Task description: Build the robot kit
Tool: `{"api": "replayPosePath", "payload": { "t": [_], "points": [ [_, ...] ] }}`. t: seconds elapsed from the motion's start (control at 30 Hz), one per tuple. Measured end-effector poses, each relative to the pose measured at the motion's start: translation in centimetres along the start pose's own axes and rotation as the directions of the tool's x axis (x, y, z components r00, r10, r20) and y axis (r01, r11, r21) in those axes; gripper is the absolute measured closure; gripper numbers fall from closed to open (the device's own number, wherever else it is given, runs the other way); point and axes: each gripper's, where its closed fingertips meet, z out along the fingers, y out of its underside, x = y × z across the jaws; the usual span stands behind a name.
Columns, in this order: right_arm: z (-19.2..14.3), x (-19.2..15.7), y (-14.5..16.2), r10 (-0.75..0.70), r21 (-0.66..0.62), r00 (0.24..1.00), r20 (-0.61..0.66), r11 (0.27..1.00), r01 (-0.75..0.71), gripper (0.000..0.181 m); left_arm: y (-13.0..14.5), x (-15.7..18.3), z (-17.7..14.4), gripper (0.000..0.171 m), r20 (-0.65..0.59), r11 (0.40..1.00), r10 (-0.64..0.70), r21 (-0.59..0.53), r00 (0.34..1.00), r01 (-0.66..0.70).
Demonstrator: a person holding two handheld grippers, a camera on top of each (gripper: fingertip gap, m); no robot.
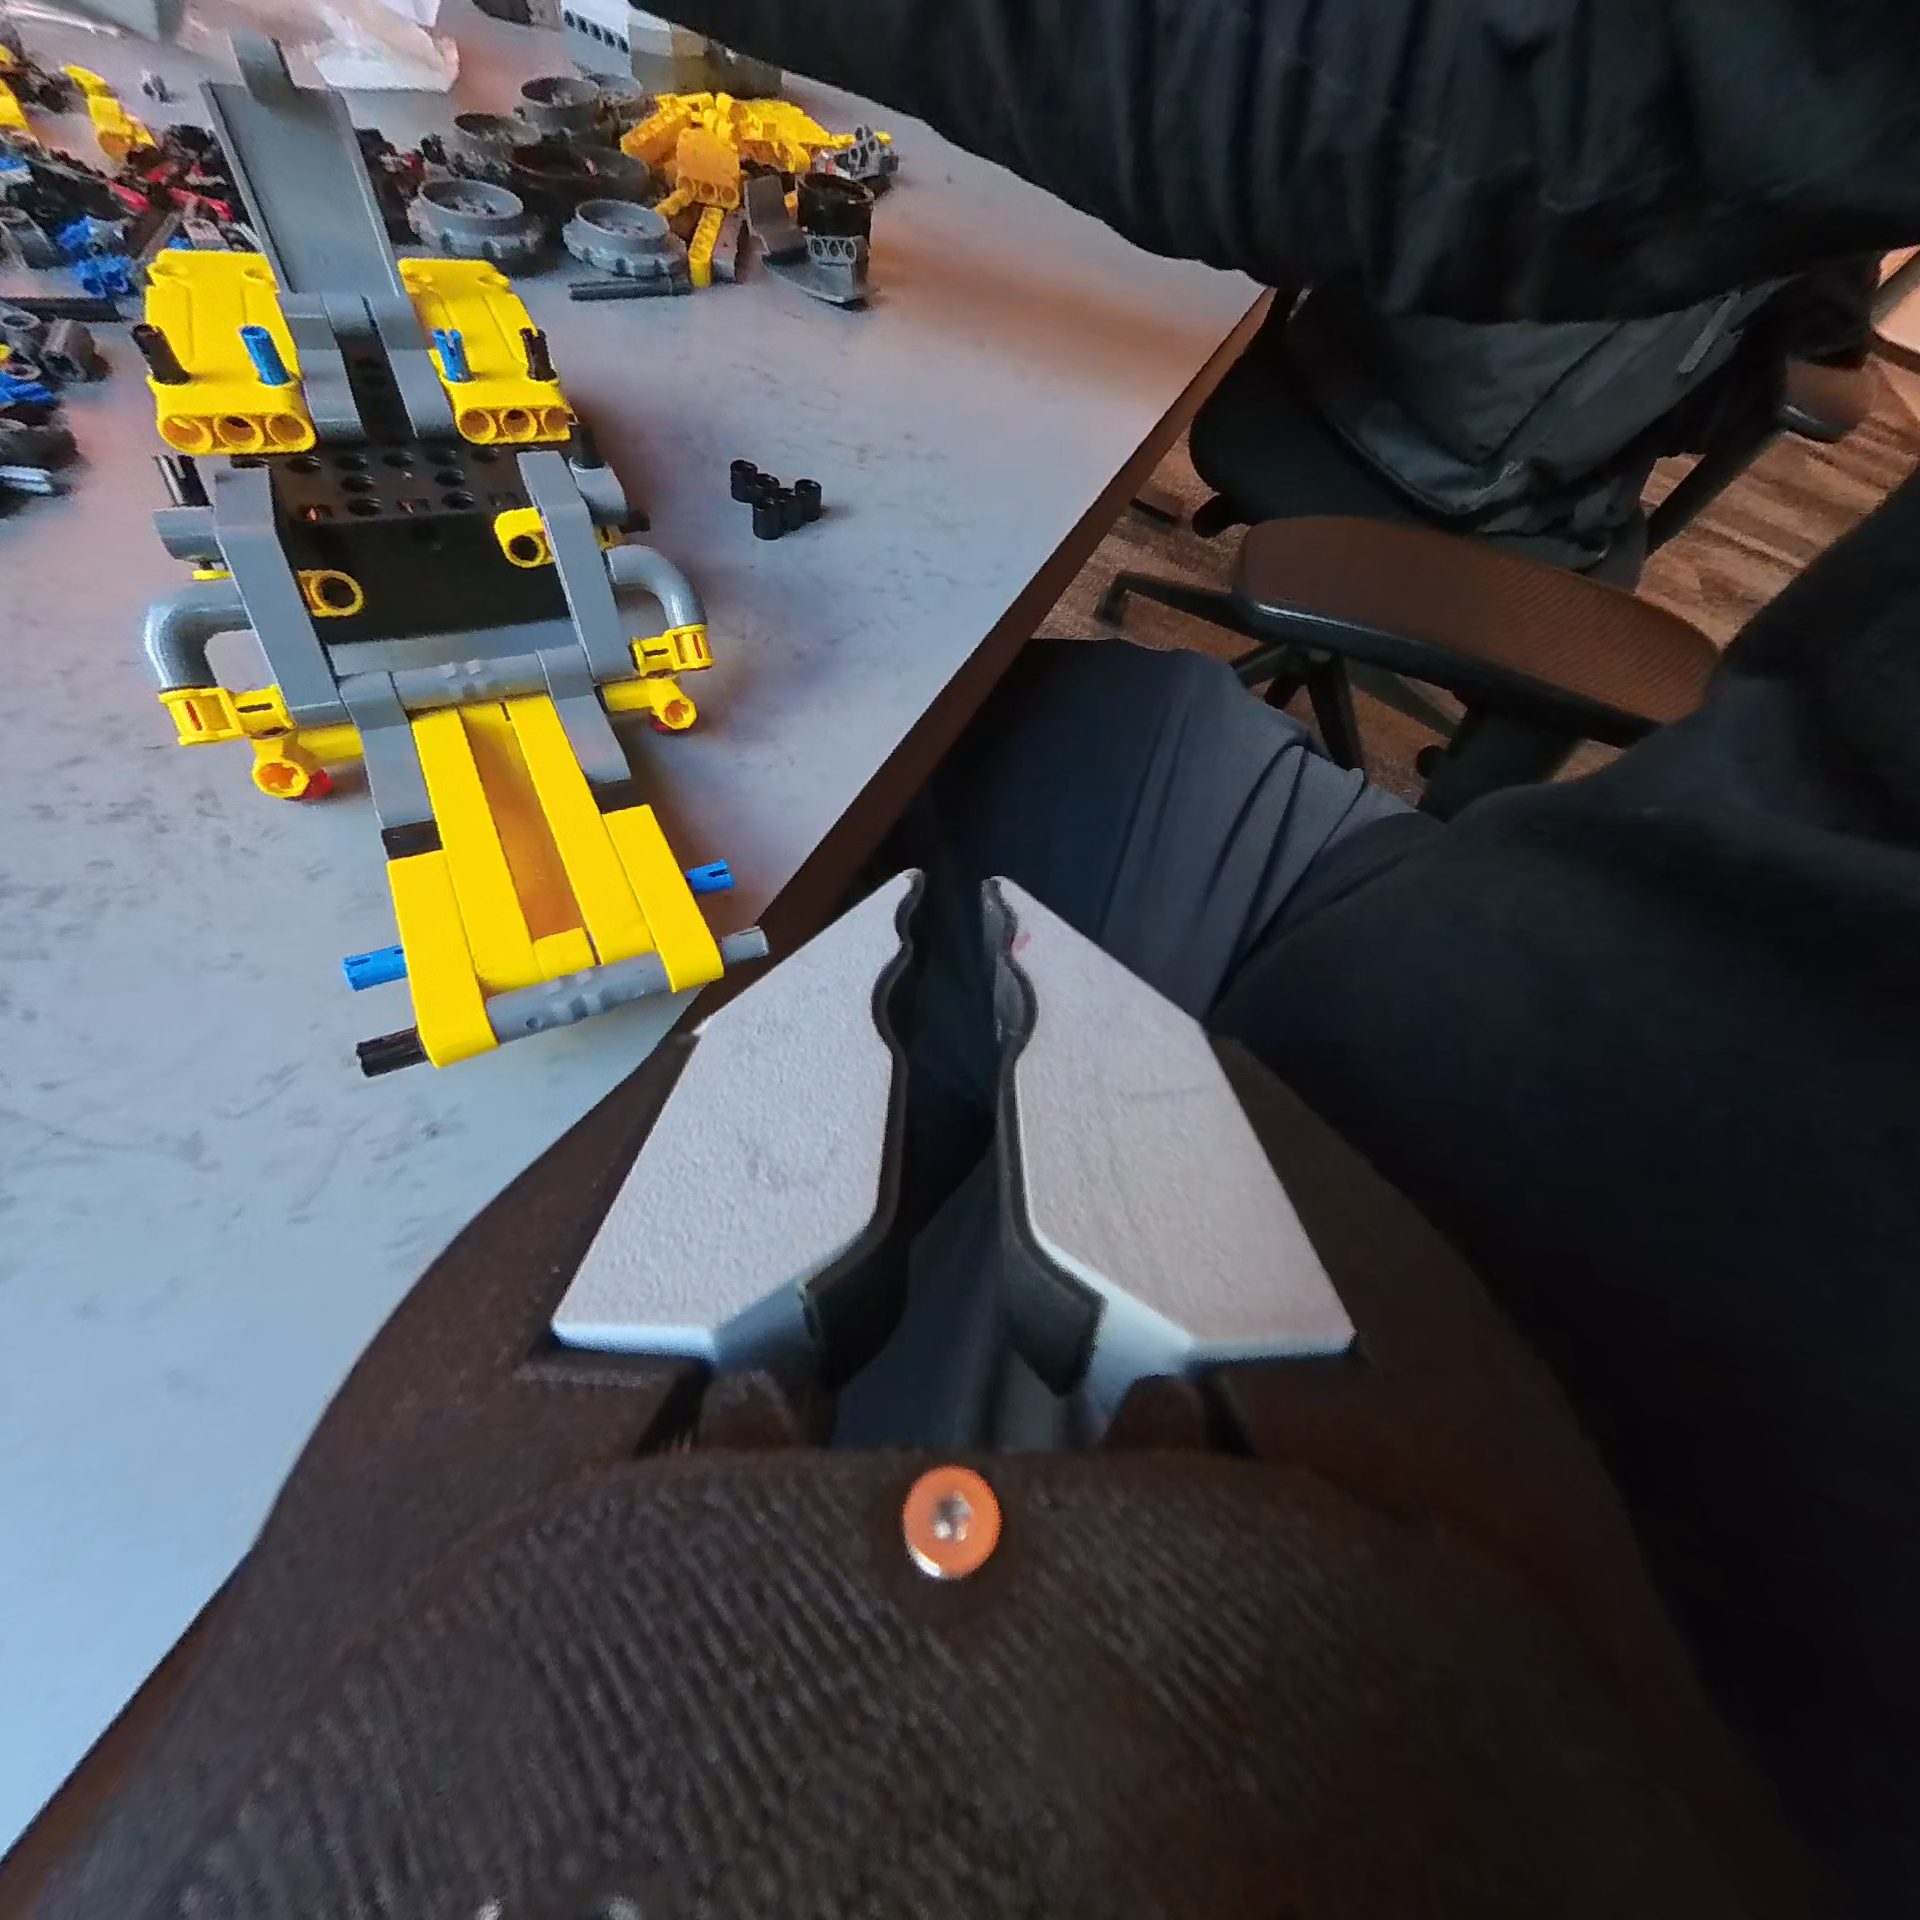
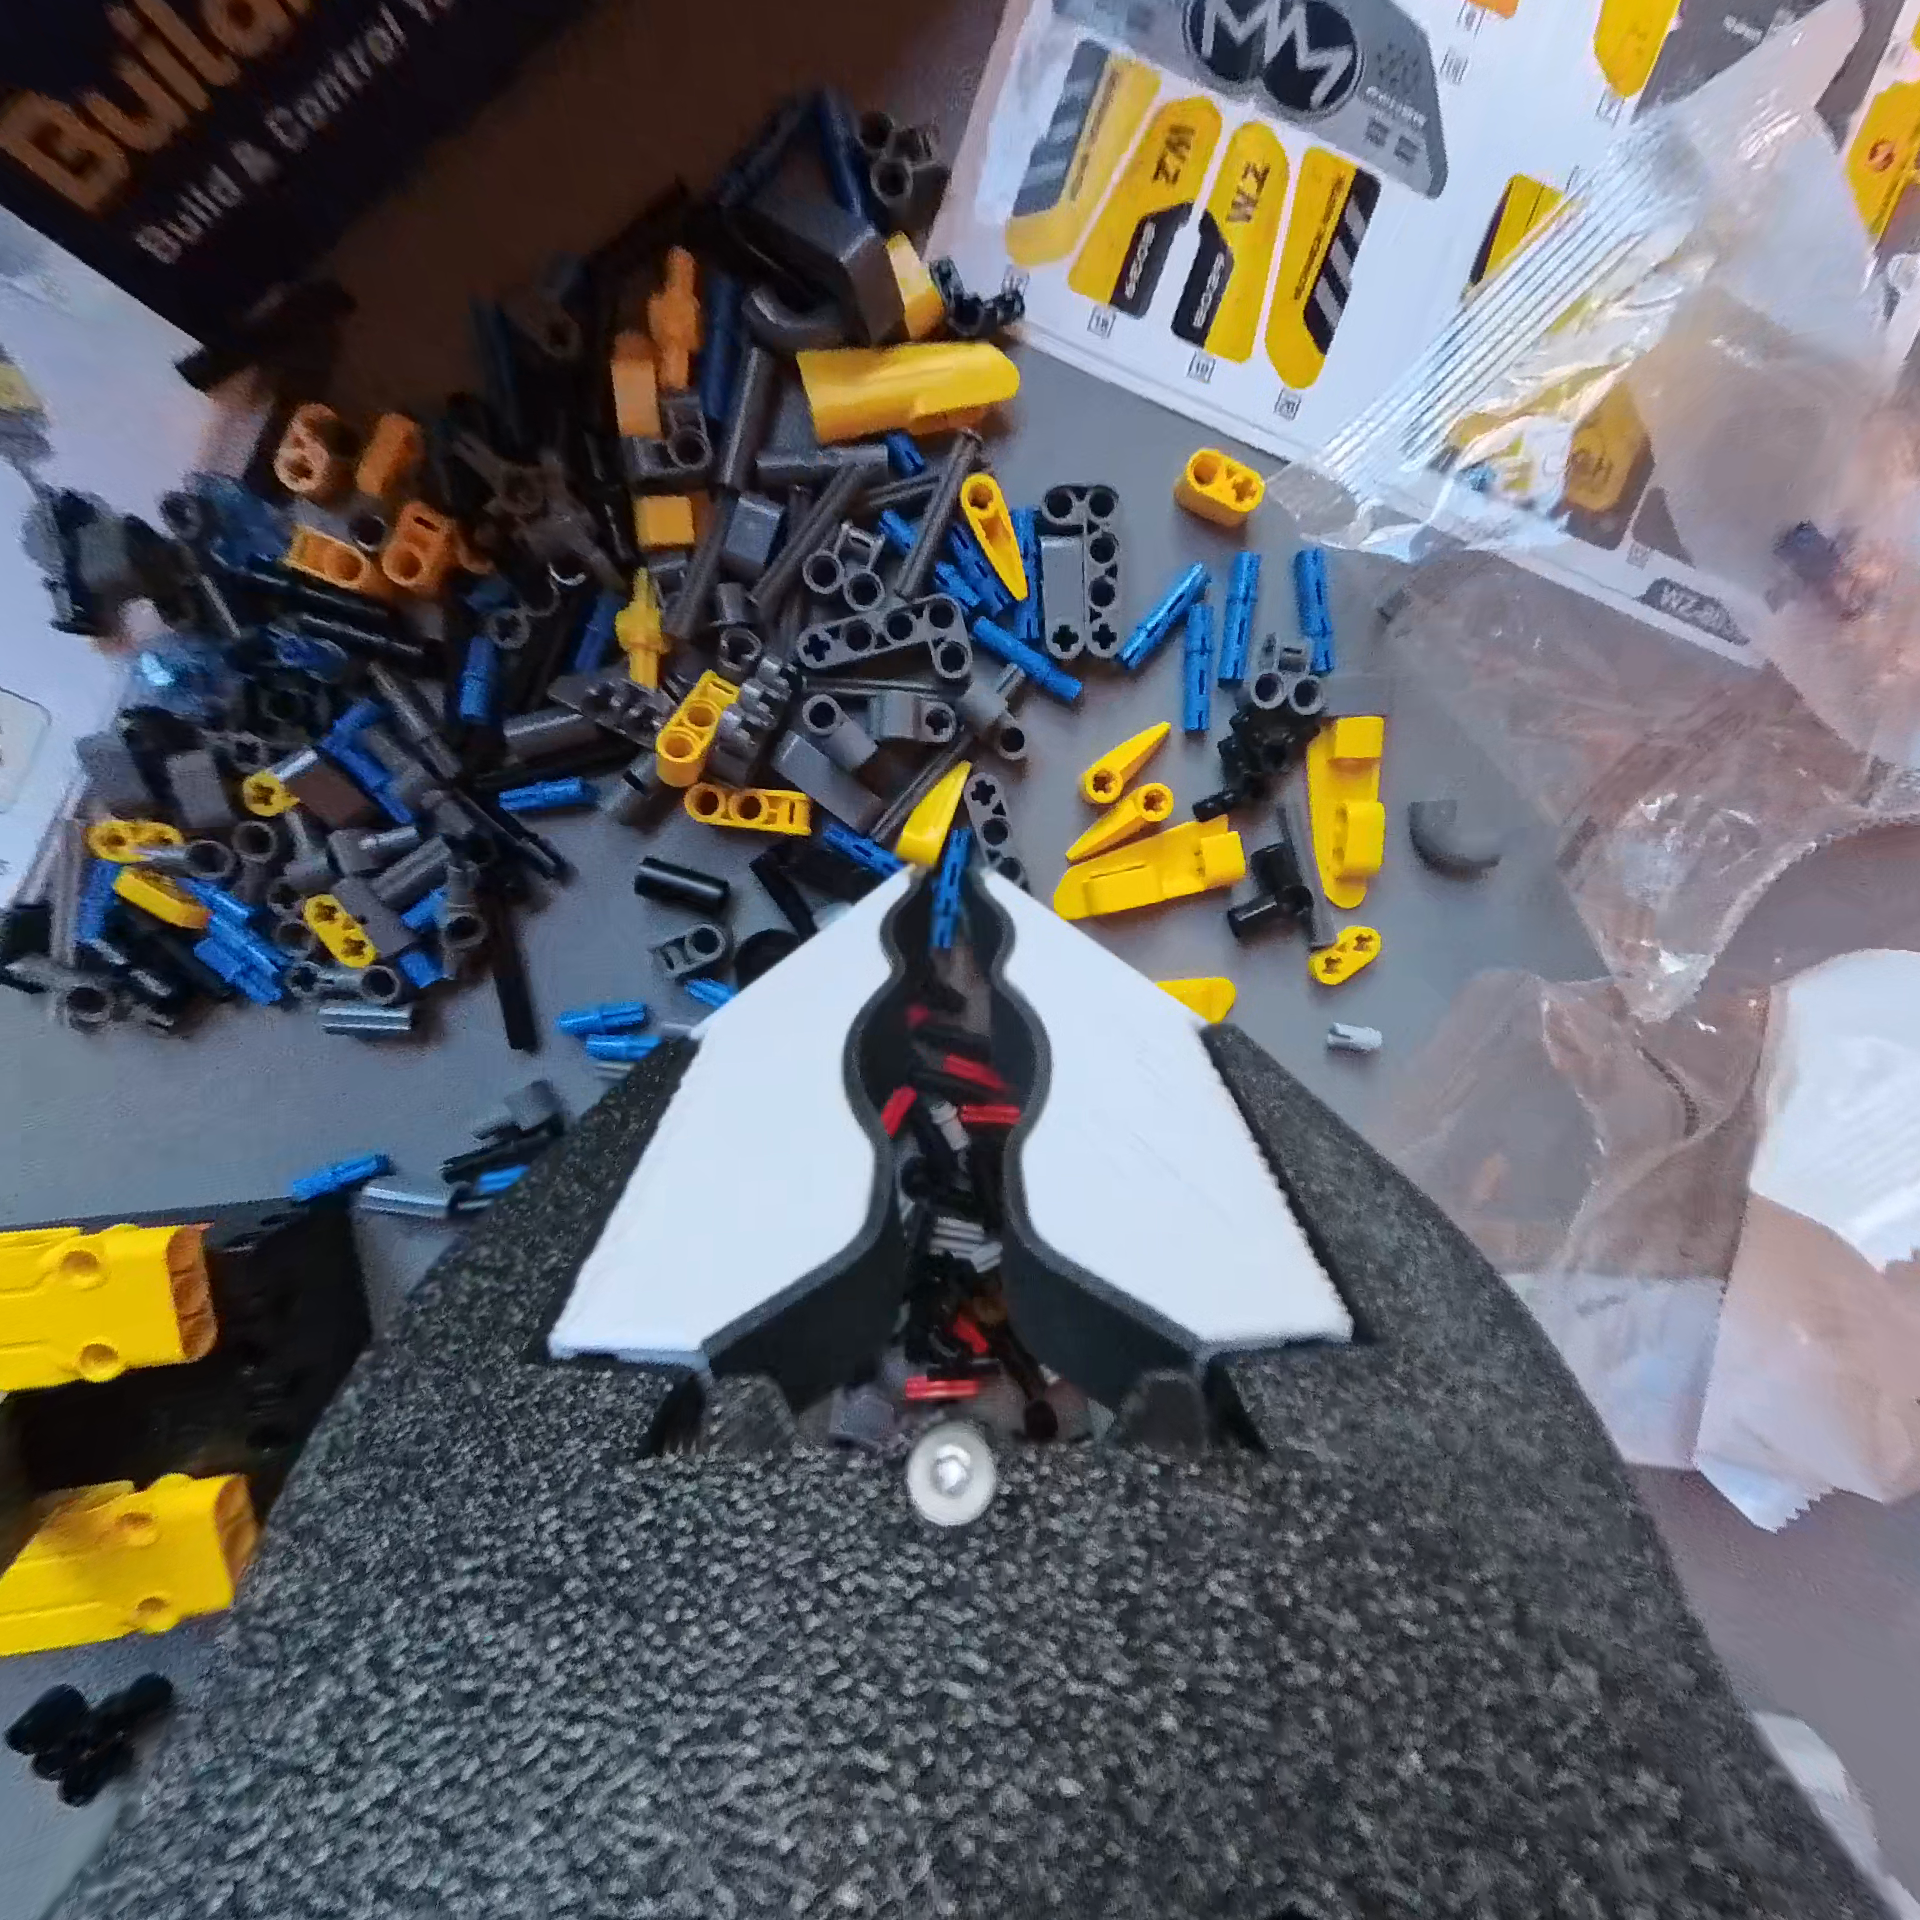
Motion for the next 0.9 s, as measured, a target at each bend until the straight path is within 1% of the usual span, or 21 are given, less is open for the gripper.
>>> {"api": "replayPosePath", "payload": {
  "t": [0.03,0.1,0.17,0.23,0.33,0.47,0.57,0.63,0.73,0.77,0.87,0.9],
  "points": [
    [0.3,0.4,0.4,-0.010,-0.025,1.000,-0.023,1.000,0.010,0.175,0.0,0.1,0.0,0.166,-0.004,1.000,-0.002,0.001,1.000,0.002],
    [0.3,1.1,0.5,-0.012,-0.033,0.999,-0.051,0.999,0.011,0.177,0.0,0.2,0.1,0.166,-0.008,1.000,-0.001,0.000,1.000,0.001],
    [0.2,1.4,0.7,-0.002,-0.043,0.998,-0.055,0.999,-0.001,0.171,0.0,0.2,0.0,0.166,-0.003,1.000,0.005,-0.001,1.000,-0.005],
    [0.1,1.1,0.3,-0.005,-0.018,0.999,-0.037,1.000,0.004,0.170,-0.1,0.0,-0.1,0.166,0.001,1.000,0.003,0.002,1.000,-0.003],
    [0.3,1.0,0.5,-0.004,-0.029,1.000,-0.029,1.000,0.003,0.172,-0.1,-0.1,-0.1,0.166,0.001,1.000,-0.006,0.005,1.000,0.006],
    [0.2,0.2,0.6,-0.022,-0.032,1.000,0.014,0.999,0.022,0.171,0.0,0.0,0.0,0.166,0.008,1.000,0.008,-0.004,1.000,-0.008],
    [0.1,-0.1,0.6,-0.083,-0.034,0.996,0.015,0.996,0.083,0.170,0.0,0.0,0.0,0.166,0.006,1.000,0.010,-0.006,1.000,-0.010],
    [-0.1,-0.1,0.4,-0.120,-0.028,0.993,-0.018,0.992,0.119,0.170,0.0,0.0,0.0,0.166,0.008,1.000,0.012,-0.007,1.000,-0.011],
    [-0.1,-1.1,0.1,-0.144,-0.018,0.989,0.011,0.989,0.144,0.171,-0.3,0.1,-0.2,0.166,0.011,1.000,0.015,0.009,1.000,-0.015],
    [0.0,-1.2,0.2,-0.139,-0.024,0.990,0.020,0.990,0.140,0.174,-0.5,0.1,-0.3,0.166,0.014,1.000,0.017,0.017,1.000,-0.017],
    [-0.2,-0.6,0.3,-0.122,-0.044,0.993,0.001,0.992,0.122,0.172,-1.3,-0.2,-0.8,0.165,0.049,0.998,0.022,0.057,0.999,-0.025],
    [-0.4,-0.4,0.2,-0.130,-0.037,0.991,-0.011,0.991,0.129,0.169,-1.8,-0.4,-1.1,0.163,0.066,0.996,0.026,0.084,0.997,-0.031]
  ]
}}
